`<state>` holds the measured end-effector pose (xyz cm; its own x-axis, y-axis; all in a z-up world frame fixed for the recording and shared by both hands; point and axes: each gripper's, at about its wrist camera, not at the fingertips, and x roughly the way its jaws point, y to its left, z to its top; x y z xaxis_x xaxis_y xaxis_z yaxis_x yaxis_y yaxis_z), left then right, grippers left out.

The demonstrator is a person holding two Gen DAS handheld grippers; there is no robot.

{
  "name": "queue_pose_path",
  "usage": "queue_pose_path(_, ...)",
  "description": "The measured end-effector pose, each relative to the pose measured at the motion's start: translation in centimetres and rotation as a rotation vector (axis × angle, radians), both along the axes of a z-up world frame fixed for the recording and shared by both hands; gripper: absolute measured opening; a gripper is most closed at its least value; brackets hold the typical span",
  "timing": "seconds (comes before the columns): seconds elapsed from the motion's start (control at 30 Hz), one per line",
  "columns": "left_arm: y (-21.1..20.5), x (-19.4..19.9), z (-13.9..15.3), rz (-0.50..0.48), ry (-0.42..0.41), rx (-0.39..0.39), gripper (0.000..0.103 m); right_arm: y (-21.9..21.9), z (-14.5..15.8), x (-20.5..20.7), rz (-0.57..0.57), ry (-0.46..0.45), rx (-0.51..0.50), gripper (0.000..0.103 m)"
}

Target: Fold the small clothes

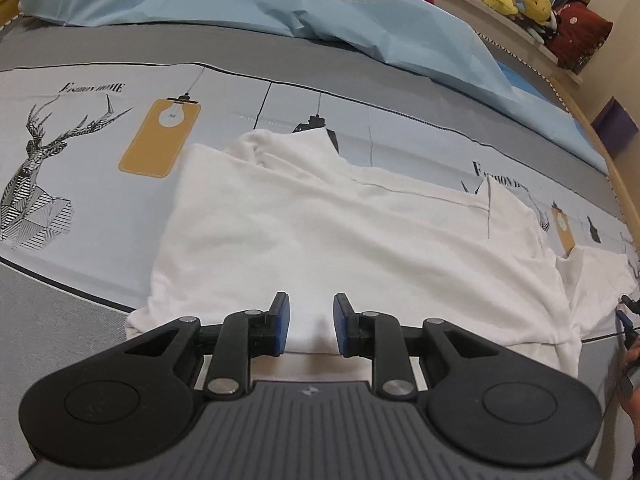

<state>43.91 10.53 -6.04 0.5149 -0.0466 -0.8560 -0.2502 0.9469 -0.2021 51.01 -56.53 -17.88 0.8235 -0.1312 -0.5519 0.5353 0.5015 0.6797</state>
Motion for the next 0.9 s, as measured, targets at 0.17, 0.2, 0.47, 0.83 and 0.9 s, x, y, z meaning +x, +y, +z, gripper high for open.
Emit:
queue_pose_path(0.17,0.3,0.2,-0.1,0.007,-0.001,0.006,0.026,-0.8,-0.7,1.0,-0.010,-0.045,-0.011,0.028)
queue_pose_path(0.2,0.4,0.2,0.0,0.011,-0.002,0.004,0.026,-0.7,-0.7,1.2,0.000,-0.050,-0.014,0.028)
queue_pose_path(0.47,2.0,-0.3,0.8,0.051,-0.021,-0.013,0.026,2.0,3.4,-0.4,-0.010,-0.061,-0.097,0.004)
queue_pose_path(0.83,7.7,-1.1,2.2,0.233,-0.047,-0.102,0.026,32.4,18.9,-4.5,0.660,-0.229,-0.719,0.003)
queue_pose_path(0.9,8.9,-1.4,2.3,0.281,-0.049,-0.126,0.026,39.3,18.9,-7.0,0.962,-0.303,-0.709,0.004)
